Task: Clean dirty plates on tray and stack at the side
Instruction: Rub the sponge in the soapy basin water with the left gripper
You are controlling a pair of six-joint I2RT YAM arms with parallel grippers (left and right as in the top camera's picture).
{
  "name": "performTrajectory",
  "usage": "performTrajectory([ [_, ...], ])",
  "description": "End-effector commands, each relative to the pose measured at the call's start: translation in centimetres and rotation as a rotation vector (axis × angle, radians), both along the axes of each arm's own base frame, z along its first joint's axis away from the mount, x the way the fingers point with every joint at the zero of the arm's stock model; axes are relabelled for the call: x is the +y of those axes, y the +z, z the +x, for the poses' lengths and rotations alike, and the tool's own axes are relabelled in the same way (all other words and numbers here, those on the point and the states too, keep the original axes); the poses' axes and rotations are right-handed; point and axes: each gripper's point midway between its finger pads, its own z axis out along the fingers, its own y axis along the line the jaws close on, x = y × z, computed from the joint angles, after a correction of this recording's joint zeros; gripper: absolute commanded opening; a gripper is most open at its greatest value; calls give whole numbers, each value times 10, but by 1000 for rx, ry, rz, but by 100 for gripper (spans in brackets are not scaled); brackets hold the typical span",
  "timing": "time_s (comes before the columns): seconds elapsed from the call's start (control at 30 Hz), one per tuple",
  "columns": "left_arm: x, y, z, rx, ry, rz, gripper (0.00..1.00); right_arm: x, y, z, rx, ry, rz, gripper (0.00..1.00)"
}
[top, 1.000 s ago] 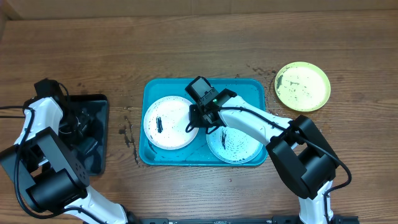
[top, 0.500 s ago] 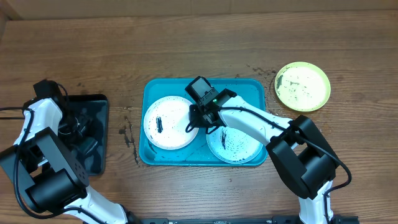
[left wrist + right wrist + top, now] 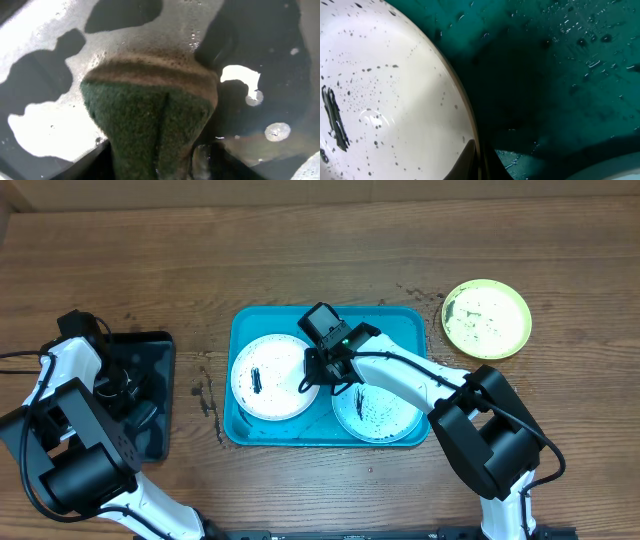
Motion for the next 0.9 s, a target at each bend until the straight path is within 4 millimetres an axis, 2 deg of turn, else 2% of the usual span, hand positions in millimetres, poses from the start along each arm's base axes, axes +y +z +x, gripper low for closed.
performTrajectory([
  [0.0,-2,-23,-15,71,12,-32,42,4,1,5,-18,0,-1,4],
  [0.1,5,-22,-19,83,22,-11,15,4,1,5,-18,0,-1,4],
  [0.23,14,-20,-25,115,22,42,4,4,1,5,-18,0,-1,4],
  [0.3,14,-20,-25,115,22,42,4,4,1,5,-18,0,-1,4],
  [0.33,14,-20,-24,112,23,43,27,4,1,5,-18,0,-1,4],
  [0.37,15,-20,-23,104,23,47,93,4,1,5,-18,0,-1,4],
  [0.43,17,-20,-20,95,23,53,100,4,1,5,-18,0,-1,4],
  [0.6,26,-20,-12,63,25,95,100,4,1,5,-18,0,-1,4],
  [0.7,27,-20,-10,53,26,100,80,4,1,5,-18,0,-1,4],
  [0.73,27,-20,-9,51,26,101,60,4,2,5,-19,0,-1,4],
  [0.87,27,-20,-10,54,26,99,9,4,1,5,-18,0,-1,4],
])
